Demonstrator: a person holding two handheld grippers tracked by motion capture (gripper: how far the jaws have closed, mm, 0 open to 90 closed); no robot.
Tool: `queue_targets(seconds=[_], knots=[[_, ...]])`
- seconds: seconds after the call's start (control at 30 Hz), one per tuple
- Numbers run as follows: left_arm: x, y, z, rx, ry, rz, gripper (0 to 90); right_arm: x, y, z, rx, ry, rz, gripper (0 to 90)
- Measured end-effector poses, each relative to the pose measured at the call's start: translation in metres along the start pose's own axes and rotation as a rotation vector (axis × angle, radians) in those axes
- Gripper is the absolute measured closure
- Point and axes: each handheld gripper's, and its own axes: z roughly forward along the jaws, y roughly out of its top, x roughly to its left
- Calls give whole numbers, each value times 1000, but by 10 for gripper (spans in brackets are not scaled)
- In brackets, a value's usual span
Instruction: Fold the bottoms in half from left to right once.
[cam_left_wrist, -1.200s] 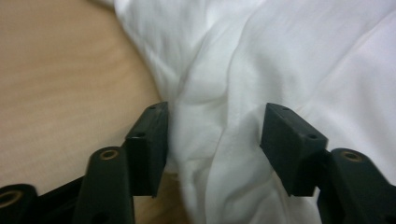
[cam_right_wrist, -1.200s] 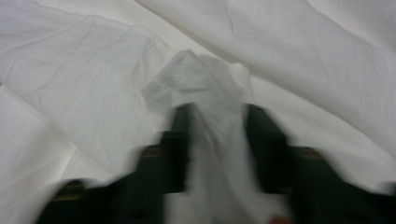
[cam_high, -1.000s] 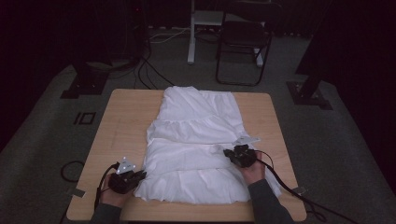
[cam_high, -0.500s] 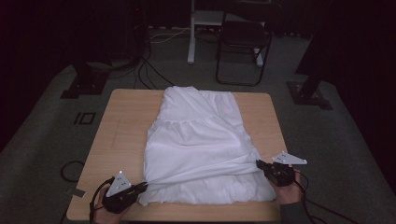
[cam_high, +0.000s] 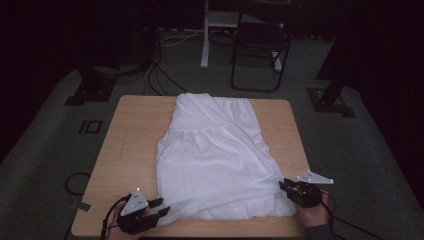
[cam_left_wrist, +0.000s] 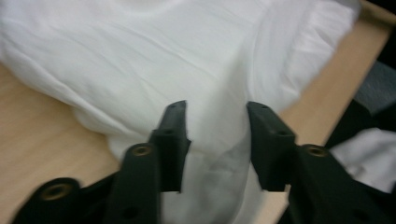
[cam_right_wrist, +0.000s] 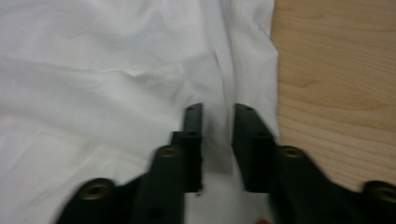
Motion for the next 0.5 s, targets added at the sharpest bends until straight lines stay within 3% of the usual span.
queue_targets(seconds=[0.07, 0.23, 0.33, 0.5], knots=[[4, 4, -2, -20, 18, -2, 535, -2, 2, -1, -15, 5, 15, 596], [13, 13, -1, -39, 63, -17, 491, -4, 11, -6, -60, 1, 25, 558], [27, 22, 6, -39, 126, -38, 470, -5, 22, -4, -76, -5, 30, 560], [54, 38, 25, -16, 203, -53, 457, -10, 40, 22, -69, 9, 41, 627]])
